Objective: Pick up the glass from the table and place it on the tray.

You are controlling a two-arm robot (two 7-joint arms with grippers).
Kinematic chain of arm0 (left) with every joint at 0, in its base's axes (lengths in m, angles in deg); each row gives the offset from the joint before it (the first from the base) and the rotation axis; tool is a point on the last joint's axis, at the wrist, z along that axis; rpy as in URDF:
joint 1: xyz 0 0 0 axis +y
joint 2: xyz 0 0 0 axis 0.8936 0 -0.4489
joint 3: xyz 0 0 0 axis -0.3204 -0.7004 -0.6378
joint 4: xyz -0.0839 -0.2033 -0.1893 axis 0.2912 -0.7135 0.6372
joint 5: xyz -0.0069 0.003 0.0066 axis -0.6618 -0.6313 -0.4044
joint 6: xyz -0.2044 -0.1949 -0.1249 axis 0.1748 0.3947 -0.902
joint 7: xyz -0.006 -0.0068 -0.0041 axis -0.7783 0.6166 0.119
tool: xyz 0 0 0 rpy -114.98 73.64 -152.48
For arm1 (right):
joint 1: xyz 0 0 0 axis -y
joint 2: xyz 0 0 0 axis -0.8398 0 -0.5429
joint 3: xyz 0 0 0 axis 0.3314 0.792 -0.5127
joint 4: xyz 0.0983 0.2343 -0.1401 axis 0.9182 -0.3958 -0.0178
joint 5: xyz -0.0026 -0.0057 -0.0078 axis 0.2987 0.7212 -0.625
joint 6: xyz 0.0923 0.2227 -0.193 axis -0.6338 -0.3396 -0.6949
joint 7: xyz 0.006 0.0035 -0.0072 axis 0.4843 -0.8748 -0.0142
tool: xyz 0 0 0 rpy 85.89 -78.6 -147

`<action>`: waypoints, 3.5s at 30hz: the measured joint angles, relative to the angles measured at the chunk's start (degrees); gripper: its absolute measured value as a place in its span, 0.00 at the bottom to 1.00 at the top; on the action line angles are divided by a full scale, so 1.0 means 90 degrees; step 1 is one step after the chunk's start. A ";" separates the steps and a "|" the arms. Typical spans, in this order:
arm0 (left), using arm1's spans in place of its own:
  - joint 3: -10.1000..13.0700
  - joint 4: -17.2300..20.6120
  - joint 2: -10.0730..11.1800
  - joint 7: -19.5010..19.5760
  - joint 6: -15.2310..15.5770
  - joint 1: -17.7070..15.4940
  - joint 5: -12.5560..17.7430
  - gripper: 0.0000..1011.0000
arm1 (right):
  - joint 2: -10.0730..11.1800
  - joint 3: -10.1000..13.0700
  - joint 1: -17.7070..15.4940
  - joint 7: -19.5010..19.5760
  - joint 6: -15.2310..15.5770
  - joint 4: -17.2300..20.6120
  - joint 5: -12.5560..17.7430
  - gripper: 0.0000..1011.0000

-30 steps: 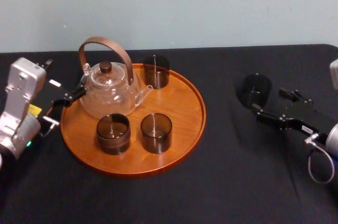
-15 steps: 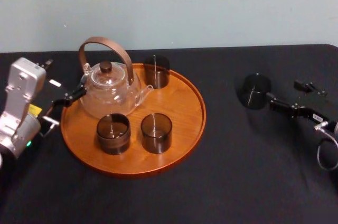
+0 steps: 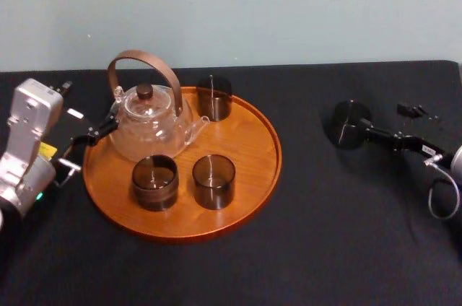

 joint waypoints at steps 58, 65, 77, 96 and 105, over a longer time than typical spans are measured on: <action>0.0000 0.0000 0.0000 0.0000 0.0000 0.0000 0.0000 0.99 | -0.0733 -0.0911 0.1908 -0.0743 -0.0238 -0.2543 -0.0453 0.99; 0.0000 0.0000 0.0000 0.0000 0.0000 0.0000 0.0000 0.99 | -0.0783 -0.0964 0.1944 -0.0775 -0.0252 -0.2643 -0.0486 0.99; 0.0000 0.0000 0.0000 0.0000 0.0000 0.0000 0.0000 0.99 | -0.0795 -0.0969 0.1926 -0.0785 -0.0244 -0.2691 -0.0496 0.99; 0.0000 0.0000 0.0000 0.0000 0.0000 0.0000 0.0000 0.99 | -0.0774 -0.0959 0.1878 -0.0778 -0.0208 -0.2656 -0.0493 0.96; 0.0000 0.0000 0.0000 0.0000 0.0000 0.0000 0.0000 0.99 | -0.0775 -0.0956 0.1880 -0.0778 -0.0209 -0.2658 -0.0489 0.90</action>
